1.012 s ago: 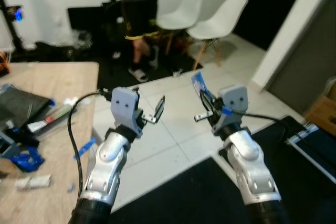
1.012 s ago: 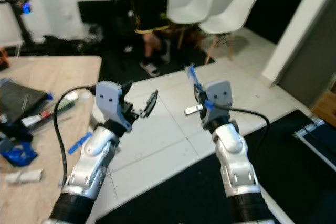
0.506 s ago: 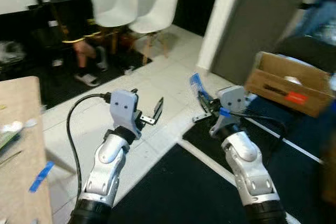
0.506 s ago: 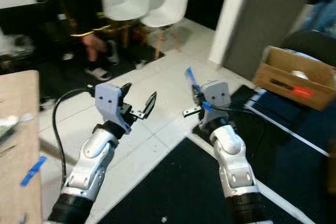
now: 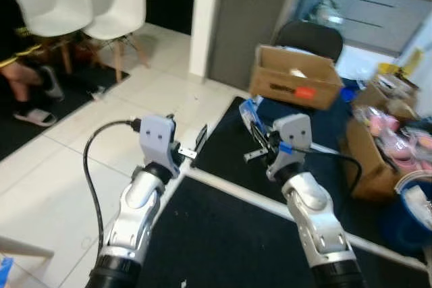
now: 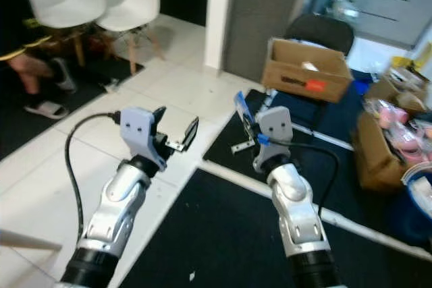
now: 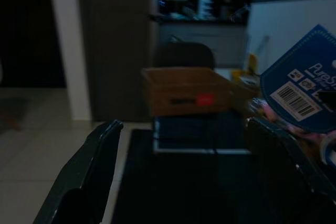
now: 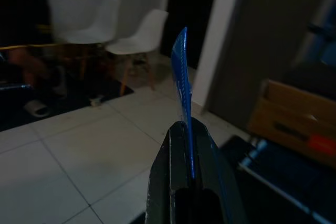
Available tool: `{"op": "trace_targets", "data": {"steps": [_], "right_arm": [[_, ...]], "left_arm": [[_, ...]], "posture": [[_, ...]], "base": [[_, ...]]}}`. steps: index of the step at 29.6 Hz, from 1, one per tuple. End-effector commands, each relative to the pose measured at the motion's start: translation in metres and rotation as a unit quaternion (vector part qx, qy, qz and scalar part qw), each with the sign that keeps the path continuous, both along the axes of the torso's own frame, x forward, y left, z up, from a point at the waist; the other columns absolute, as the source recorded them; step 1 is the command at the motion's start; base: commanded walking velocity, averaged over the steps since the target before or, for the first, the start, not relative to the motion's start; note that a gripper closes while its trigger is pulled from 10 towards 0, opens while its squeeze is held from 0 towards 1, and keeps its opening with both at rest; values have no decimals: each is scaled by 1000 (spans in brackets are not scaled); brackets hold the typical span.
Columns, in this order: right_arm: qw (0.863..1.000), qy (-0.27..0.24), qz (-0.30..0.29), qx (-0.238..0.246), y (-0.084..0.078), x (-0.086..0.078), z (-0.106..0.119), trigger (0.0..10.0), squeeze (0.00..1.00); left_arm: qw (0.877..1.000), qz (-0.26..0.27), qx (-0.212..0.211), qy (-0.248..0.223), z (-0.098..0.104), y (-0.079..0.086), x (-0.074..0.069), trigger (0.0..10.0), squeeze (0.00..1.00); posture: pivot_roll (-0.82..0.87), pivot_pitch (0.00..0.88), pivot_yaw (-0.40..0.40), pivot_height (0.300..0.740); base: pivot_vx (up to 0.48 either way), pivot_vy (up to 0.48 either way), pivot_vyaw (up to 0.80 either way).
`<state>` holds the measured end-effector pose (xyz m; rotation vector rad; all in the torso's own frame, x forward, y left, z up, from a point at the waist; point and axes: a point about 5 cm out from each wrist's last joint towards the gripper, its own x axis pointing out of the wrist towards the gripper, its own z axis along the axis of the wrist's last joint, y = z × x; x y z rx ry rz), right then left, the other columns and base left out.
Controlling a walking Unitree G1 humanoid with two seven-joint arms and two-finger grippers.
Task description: Picking trash to rubbish bin
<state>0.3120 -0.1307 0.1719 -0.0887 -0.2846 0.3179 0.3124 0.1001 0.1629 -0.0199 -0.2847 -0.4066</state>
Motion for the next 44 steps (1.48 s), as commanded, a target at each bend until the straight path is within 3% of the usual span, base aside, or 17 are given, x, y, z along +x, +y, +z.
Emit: {"op": "trace_targets", "data": {"steps": [1,16,22,24,32,44], "right_arm": [[1000,10,-17,4,-7,-1,-7,10000,0],[998,39,-47,28,-7,-8,-27,10000,0],[997,68,-34,26,-6,-9,-37,10000,0],[995,104,-7,4,-2,-10,-49,10000,0],[994,108,7,-7,-1,-9,-53,10000,0],[989,137,30,-38,7,-5,-63,10000,0]], "left_arm": [[1000,-14,10,4,-1,-5,1,10000,0],[999,-41,30,10,3,-3,6,10000,0],[999,1,11,50,-8,3,10,10000,0],[998,23,16,62,-16,7,10,10000,0],[996,49,7,75,-22,14,9,10000,0],[994,67,-9,87,-27,20,7,10000,0]], "posture": [[-94,42,-25,740],[-64,44,50,740],[-72,45,46,740],[-78,46,27,740],[-70,49,-13,740],[-74,51,-22,740]], "base": [[0,0,-800],[0,0,-800],[0,0,-760],[0,0,0],[0,0,0],[359,0,0]]}}
